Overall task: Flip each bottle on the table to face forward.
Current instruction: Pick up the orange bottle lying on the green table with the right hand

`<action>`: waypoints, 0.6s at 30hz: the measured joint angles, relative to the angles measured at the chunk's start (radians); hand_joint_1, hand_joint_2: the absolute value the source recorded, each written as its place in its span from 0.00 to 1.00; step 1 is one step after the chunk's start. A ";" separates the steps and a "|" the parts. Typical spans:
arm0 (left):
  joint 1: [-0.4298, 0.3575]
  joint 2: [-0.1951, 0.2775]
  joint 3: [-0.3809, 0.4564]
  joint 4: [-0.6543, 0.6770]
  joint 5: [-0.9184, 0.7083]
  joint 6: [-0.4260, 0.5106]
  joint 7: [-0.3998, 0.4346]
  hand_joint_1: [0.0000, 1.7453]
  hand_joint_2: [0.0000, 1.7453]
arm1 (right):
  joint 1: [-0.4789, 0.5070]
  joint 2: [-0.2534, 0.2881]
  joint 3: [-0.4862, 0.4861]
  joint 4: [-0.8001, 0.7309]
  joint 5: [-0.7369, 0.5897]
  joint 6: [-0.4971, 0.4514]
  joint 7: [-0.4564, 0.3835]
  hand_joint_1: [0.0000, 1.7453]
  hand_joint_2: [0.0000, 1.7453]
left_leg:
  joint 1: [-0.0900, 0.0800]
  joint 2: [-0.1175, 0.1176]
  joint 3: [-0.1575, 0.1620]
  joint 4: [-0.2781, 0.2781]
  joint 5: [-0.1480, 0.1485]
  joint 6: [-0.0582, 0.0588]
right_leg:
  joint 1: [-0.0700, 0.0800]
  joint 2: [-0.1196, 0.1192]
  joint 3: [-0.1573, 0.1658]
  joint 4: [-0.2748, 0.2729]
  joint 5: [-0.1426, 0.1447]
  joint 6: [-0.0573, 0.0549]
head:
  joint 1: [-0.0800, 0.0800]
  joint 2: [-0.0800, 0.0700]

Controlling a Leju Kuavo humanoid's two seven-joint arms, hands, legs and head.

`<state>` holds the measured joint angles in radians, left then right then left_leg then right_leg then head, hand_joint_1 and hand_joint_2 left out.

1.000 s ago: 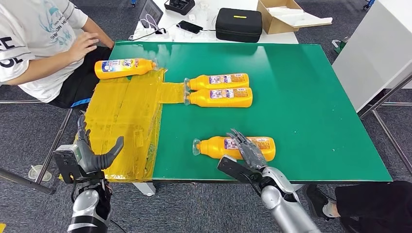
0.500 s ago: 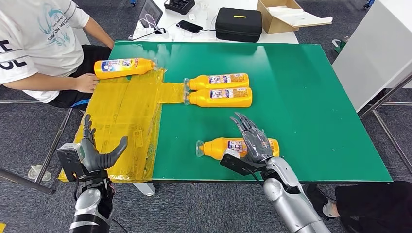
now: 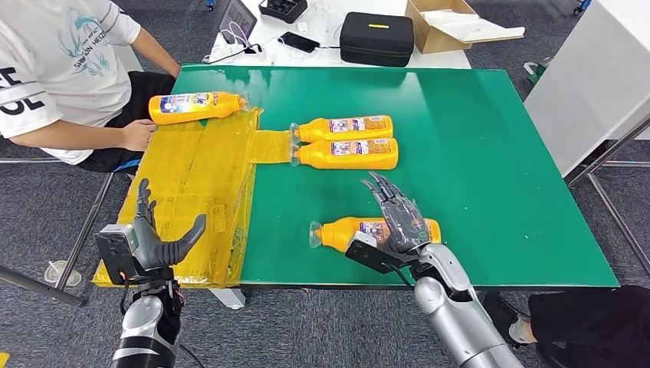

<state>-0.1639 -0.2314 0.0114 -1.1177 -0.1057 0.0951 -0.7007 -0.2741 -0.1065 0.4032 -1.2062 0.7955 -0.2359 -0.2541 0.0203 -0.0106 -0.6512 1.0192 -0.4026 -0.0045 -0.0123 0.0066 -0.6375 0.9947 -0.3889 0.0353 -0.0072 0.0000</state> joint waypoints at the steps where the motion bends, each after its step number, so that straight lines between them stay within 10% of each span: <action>1: 0.000 0.000 0.000 0.001 0.000 -0.001 0.000 0.00 1.00 | -0.001 0.000 0.000 0.000 -0.003 0.011 0.002 0.00 1.00 | 0.000 0.000 0.000 0.000 0.000 0.000 | 0.000 0.000 0.000 0.000 0.000 0.000 | 0.000 0.000; 18: 0.000 0.002 -0.002 0.033 -0.014 -0.019 0.000 0.00 1.00 | 0.008 -0.148 0.000 0.015 -0.214 0.327 0.107 0.00 1.00 | 0.000 -0.002 0.000 0.000 0.000 0.000 | 0.000 0.000 0.000 0.000 0.000 0.000 | 0.000 0.000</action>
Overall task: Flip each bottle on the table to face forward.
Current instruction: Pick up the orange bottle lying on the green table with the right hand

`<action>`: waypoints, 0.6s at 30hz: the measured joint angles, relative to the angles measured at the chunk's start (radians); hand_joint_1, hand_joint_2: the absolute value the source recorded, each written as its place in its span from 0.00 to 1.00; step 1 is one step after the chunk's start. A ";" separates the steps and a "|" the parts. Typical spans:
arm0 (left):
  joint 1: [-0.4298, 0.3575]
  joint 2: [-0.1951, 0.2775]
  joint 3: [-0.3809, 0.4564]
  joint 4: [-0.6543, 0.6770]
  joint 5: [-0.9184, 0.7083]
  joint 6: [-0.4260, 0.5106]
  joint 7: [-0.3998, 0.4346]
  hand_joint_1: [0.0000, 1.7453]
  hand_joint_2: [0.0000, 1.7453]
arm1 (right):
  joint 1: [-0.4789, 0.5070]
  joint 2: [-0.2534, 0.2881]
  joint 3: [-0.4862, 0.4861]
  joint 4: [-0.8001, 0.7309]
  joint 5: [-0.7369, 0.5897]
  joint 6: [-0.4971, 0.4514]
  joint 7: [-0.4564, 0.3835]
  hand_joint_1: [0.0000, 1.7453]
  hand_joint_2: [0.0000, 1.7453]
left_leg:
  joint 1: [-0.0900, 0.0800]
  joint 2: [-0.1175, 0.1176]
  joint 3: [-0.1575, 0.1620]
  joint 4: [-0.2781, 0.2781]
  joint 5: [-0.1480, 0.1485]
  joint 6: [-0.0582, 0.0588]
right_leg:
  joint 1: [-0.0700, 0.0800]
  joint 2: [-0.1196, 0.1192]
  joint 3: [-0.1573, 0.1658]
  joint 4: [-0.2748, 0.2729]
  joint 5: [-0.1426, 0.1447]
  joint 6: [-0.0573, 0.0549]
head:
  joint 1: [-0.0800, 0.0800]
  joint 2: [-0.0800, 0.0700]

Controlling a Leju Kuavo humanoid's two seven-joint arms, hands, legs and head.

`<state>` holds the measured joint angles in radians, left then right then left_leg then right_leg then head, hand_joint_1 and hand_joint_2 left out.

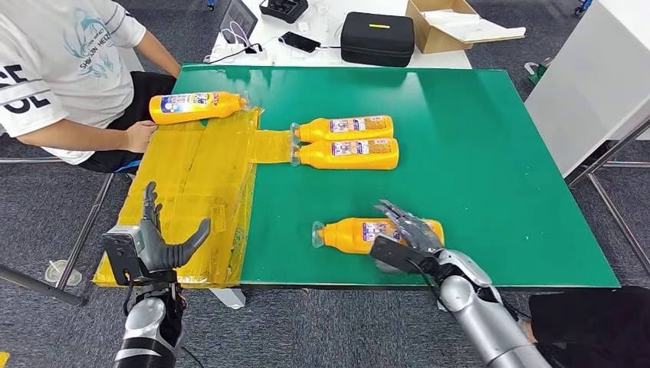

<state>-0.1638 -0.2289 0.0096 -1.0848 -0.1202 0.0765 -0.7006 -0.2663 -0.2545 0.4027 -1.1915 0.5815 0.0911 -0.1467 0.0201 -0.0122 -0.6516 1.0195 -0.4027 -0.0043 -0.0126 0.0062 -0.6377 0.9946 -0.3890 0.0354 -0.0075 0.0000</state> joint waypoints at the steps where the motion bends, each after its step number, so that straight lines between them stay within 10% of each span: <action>1: 0.000 0.000 0.001 0.003 -0.002 -0.002 0.000 0.00 1.00 | 0.001 -0.017 0.000 -0.006 -0.007 0.010 0.006 0.00 1.00 | 0.000 0.000 0.000 0.000 0.000 0.000 | 0.000 0.000 0.000 0.000 0.000 0.000 | 0.000 0.000; 18: 0.000 0.000 0.008 0.021 -0.005 -0.025 0.000 0.00 1.00 | 0.066 -0.168 -0.015 -0.104 -0.015 0.048 0.069 0.00 1.00 | -0.001 0.001 0.000 0.000 0.000 0.000 | 0.000 0.000 0.000 0.000 0.000 0.000 | 0.000 0.000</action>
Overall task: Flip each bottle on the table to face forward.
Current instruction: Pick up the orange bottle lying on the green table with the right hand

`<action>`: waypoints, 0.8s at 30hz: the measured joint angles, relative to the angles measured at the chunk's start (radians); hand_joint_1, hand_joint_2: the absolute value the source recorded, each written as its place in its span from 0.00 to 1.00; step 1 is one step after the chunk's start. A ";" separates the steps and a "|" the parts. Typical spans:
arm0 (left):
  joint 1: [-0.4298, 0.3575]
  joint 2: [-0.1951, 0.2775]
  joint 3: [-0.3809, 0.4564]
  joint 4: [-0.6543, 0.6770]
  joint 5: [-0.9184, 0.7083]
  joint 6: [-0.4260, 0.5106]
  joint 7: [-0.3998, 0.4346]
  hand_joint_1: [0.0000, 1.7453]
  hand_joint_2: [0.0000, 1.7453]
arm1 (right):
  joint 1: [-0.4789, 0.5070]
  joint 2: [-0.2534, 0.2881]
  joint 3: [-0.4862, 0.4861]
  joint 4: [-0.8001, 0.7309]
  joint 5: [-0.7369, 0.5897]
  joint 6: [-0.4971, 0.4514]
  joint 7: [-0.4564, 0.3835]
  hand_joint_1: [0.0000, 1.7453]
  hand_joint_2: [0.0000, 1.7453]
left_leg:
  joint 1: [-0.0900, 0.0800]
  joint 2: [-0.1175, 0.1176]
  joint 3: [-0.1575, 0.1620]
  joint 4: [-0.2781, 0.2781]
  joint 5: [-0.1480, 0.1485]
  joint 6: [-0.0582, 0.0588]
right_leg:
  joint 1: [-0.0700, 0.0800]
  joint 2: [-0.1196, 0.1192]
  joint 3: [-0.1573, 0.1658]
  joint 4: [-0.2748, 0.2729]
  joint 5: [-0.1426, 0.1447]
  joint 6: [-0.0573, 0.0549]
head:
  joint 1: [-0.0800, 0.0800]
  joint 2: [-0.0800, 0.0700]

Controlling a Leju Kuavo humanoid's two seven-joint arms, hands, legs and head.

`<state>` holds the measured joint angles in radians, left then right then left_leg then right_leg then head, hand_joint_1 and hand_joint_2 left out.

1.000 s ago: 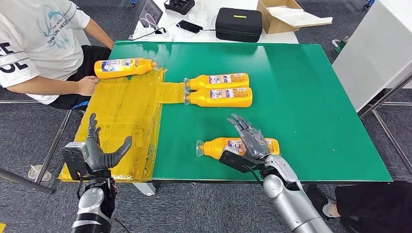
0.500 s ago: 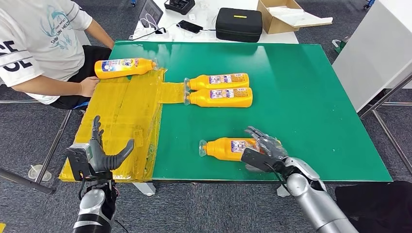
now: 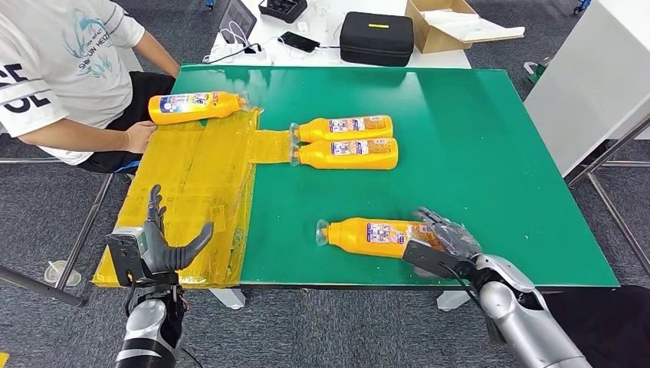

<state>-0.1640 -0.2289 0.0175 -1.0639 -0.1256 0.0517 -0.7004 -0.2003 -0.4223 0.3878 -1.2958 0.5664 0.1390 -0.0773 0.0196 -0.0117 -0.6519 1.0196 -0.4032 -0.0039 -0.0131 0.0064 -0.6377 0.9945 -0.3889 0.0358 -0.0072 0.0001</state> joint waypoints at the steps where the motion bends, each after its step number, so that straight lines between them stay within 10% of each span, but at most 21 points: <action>1: 0.000 0.000 0.000 0.000 0.000 -0.002 0.000 0.00 1.00 | 0.004 -0.006 -0.001 -0.003 0.002 0.005 0.005 0.00 1.00 | 0.000 0.000 0.000 0.000 0.000 0.000 | 0.000 0.000 0.000 0.000 0.000 0.000 | 0.000 0.000; 10: 0.000 0.000 0.001 0.003 0.000 -0.006 0.000 0.00 1.00 | 0.017 -0.023 -0.003 -0.009 0.008 0.020 0.016 0.00 1.00 | 0.000 0.000 0.000 0.000 0.000 0.000 | 0.000 0.000 0.000 0.000 0.000 0.000 | 0.000 0.000; 14: -0.005 0.000 0.000 0.016 0.001 -0.010 0.001 0.00 1.00 | 0.007 -0.039 0.012 0.000 0.017 0.059 0.040 0.95 1.00 | 0.000 0.001 0.000 0.000 0.000 0.000 | 0.000 0.000 0.000 0.000 0.000 0.000 | 0.000 0.000; 24: -0.018 -0.002 -0.004 0.042 0.014 -0.010 0.002 0.00 1.00 | -0.016 0.027 0.033 0.079 0.043 -0.042 0.010 1.00 1.00 | 0.000 0.002 0.001 0.000 0.000 0.000 | 0.001 0.000 0.000 0.000 0.000 0.000 | 0.000 0.000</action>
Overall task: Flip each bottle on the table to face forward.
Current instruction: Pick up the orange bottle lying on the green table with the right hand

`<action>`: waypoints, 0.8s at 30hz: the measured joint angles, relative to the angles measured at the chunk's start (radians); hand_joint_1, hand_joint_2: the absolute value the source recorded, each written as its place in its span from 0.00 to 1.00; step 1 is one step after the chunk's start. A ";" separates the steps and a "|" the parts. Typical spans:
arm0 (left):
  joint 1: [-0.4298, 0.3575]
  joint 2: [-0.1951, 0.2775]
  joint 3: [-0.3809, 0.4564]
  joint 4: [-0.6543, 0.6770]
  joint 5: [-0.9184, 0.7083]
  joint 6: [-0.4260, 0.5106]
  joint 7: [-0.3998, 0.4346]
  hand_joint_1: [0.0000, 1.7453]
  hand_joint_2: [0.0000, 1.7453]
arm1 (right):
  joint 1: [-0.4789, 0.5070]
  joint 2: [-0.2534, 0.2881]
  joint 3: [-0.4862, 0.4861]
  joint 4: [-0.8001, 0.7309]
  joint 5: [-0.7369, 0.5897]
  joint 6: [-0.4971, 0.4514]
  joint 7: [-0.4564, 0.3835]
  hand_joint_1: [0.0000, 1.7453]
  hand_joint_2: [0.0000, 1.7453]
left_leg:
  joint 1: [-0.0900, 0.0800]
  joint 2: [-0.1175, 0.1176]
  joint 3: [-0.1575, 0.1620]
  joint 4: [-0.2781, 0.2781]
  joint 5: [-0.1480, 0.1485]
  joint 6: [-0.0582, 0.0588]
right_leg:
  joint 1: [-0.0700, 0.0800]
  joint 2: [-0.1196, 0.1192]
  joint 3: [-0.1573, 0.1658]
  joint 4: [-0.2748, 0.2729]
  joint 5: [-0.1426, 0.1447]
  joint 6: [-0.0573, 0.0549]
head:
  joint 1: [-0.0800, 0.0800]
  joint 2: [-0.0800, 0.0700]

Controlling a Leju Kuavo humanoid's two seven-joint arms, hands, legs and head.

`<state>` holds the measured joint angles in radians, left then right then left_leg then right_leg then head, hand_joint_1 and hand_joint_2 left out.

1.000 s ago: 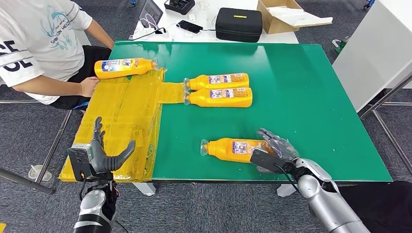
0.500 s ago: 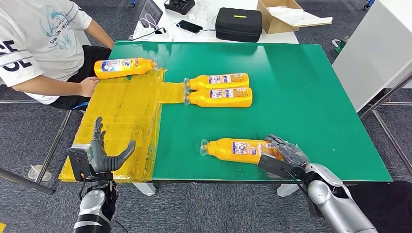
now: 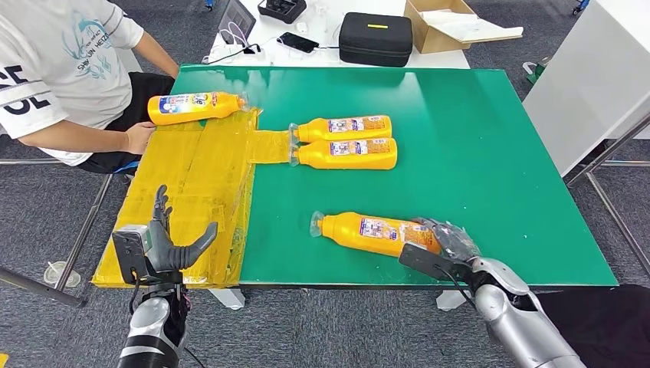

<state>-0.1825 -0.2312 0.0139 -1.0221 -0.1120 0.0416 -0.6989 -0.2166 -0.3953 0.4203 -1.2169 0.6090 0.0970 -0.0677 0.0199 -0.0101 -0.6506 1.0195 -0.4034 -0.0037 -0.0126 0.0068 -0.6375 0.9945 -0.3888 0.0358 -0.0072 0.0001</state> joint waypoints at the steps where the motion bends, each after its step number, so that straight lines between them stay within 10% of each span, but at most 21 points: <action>1: 0.000 0.000 0.000 0.002 0.001 0.001 0.000 0.00 1.00 | 0.001 0.006 0.000 0.004 0.002 -0.011 -0.004 1.00 1.00 | 0.000 0.000 0.000 0.000 0.000 0.000 | 0.000 0.000 0.000 0.000 0.000 0.000 | 0.000 0.000; 16: 0.000 0.000 0.000 0.012 0.004 0.000 0.000 0.00 1.00 | 0.039 0.086 -0.051 0.018 0.031 -0.079 -0.062 1.00 1.00 | 0.000 0.000 0.000 0.000 0.000 0.000 | 0.000 0.000 0.000 0.000 0.000 0.000 | 0.000 0.000; 24: 0.004 -0.009 -0.002 0.003 0.039 -0.009 0.002 0.00 1.00 | 0.109 0.225 -0.143 -0.043 -0.074 -0.305 -0.301 1.00 1.00 | 0.001 0.000 -0.002 0.000 0.000 0.000 | 0.001 0.000 -0.001 0.000 0.000 0.000 | 0.000 0.000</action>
<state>-0.1789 -0.2401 0.0124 -1.0191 -0.0727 0.0325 -0.6969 -0.1075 -0.1708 0.2773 -1.2597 0.5352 -0.2080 -0.3688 0.0209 -0.0099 -0.6523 1.0194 -0.4032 -0.0039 -0.0114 0.0069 -0.6388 0.9948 -0.3889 0.0356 -0.0074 0.0000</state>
